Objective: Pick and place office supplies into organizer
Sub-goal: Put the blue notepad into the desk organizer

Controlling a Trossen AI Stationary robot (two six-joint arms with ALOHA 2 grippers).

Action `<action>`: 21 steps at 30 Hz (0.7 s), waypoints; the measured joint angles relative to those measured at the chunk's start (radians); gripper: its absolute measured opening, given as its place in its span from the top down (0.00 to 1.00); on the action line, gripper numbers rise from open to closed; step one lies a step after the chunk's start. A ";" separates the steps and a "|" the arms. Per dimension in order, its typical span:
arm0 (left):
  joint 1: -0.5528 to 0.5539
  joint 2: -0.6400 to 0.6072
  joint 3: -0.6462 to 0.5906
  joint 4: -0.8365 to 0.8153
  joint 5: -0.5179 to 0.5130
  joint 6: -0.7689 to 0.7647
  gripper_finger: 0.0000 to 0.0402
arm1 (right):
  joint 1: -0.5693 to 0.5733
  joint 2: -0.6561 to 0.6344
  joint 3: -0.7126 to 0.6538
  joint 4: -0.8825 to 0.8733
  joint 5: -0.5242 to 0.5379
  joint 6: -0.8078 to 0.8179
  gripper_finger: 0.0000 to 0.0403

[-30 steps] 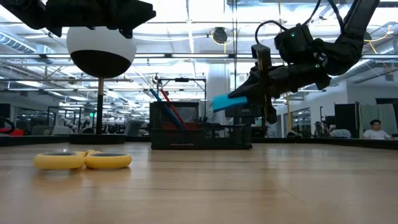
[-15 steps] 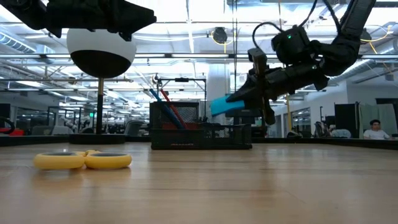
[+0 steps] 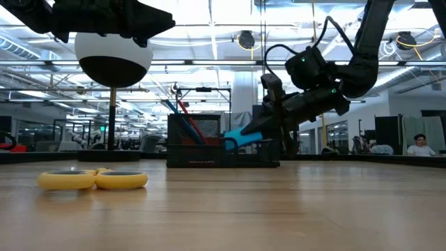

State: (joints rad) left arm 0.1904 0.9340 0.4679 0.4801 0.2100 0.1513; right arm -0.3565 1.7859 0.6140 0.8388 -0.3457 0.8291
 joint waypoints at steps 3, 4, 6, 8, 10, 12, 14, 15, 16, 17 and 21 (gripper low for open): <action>0.001 0.000 0.000 0.000 0.000 0.004 0.69 | -0.003 0.000 0.000 0.006 -0.004 0.007 0.94; 0.001 0.000 0.000 -0.001 0.000 0.005 0.69 | -0.005 0.000 0.000 0.010 -0.009 0.012 0.93; 0.001 0.000 0.000 -0.001 0.000 0.005 0.69 | -0.013 0.000 0.000 0.014 -0.027 0.025 0.91; 0.001 0.000 0.000 -0.002 0.000 0.008 0.69 | -0.020 0.000 0.000 0.012 -0.027 0.031 0.89; 0.001 0.000 0.000 -0.003 0.000 0.008 0.69 | -0.025 0.000 0.000 0.013 -0.027 0.031 0.86; 0.001 0.000 0.000 -0.005 -0.001 0.009 0.69 | -0.025 0.000 0.000 0.015 -0.027 0.026 0.83; 0.001 0.000 0.000 -0.005 -0.001 0.009 0.69 | -0.025 -0.001 0.000 0.017 -0.029 0.026 0.79; 0.001 0.000 0.000 -0.005 -0.001 0.009 0.69 | -0.025 -0.001 0.000 0.018 -0.038 0.028 0.77; 0.001 0.000 0.000 -0.005 -0.001 0.009 0.69 | -0.025 -0.001 0.000 0.018 -0.053 0.038 0.75; 0.001 0.000 0.000 -0.005 -0.001 0.009 0.69 | -0.025 -0.001 0.000 0.018 -0.068 0.047 0.72; 0.001 0.000 0.000 -0.005 -0.001 0.010 0.69 | -0.024 -0.005 0.000 0.021 -0.107 0.076 0.62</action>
State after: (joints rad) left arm 0.1913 0.9340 0.4679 0.4751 0.2092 0.1614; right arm -0.3805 1.7805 0.6144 0.8599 -0.4526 0.9047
